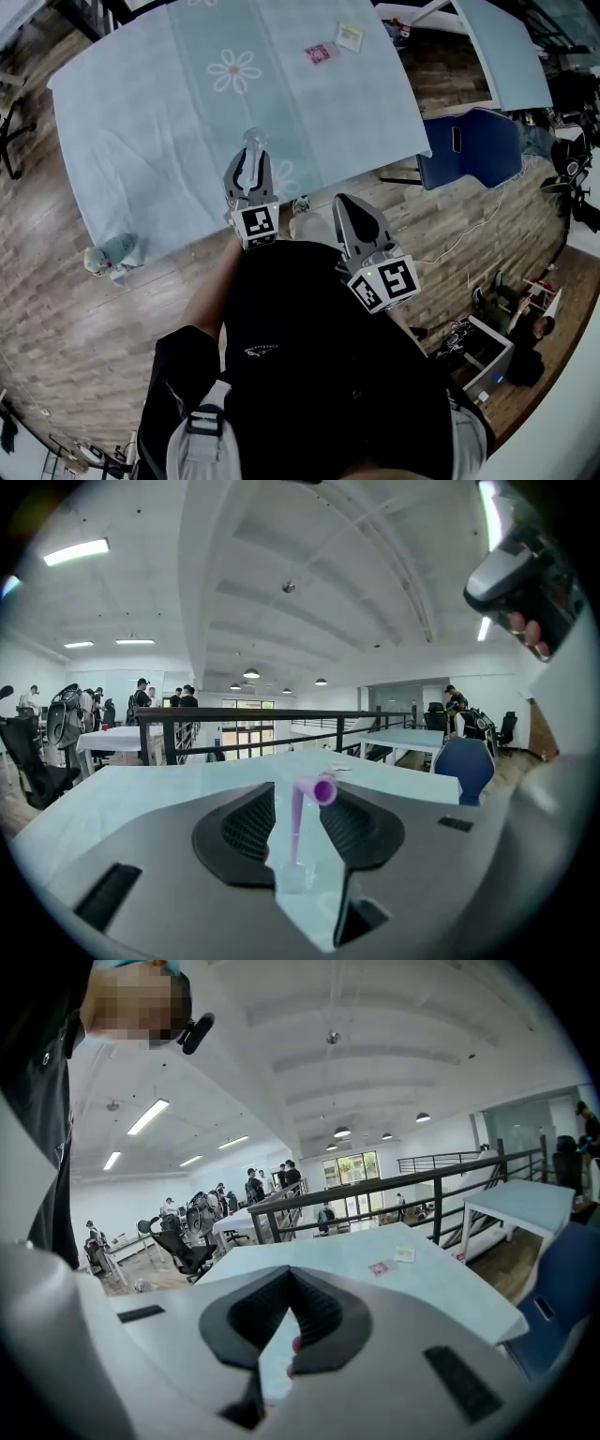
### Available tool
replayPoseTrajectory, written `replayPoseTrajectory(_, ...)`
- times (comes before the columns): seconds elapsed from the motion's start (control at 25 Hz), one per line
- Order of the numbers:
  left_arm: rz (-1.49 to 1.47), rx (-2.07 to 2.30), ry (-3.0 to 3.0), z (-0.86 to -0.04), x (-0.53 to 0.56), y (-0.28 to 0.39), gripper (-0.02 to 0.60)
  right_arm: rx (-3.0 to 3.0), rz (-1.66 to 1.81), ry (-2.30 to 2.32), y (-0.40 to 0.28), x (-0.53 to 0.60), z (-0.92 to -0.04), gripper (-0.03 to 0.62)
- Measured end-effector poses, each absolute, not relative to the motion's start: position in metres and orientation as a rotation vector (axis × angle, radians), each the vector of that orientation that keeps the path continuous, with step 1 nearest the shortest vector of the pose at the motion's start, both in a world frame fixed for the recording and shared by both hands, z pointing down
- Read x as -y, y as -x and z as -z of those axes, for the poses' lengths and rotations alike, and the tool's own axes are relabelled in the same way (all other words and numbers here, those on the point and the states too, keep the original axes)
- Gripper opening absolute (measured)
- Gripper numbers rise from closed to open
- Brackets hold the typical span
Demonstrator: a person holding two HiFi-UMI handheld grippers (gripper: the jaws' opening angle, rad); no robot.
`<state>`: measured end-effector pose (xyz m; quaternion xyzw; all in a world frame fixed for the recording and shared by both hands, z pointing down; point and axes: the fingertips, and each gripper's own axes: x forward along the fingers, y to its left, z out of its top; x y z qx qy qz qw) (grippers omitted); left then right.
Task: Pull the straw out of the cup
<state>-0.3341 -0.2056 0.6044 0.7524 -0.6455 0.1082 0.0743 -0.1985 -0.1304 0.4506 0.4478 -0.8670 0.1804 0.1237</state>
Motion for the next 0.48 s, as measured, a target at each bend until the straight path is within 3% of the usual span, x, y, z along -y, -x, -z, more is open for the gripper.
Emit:
replayPoseTrajectory(0.08, -0.34, 1.963, -2.245, -0.604, 0.208, 0.3371, 0.139, 2.522, -0.523, -1.319, 0.1977, 0.1311, -0.45, 0.008)
replayPoseTrajectory(0.2, -0.339, 1.996, -2.237, -0.6051, 0.2075, 0.3391, 0.048, 2.507, -0.527, -1.347, 0.1929, 0.1332, -0.4494, 0.007)
replayPoseTrajectory(0.48, -0.342, 1.98, -2.295, -0.6001, 0.2076, 0.3349, 0.04, 2.508, -0.527, -1.366, 0.1904, 0.1371, -0.4471, 0.008)
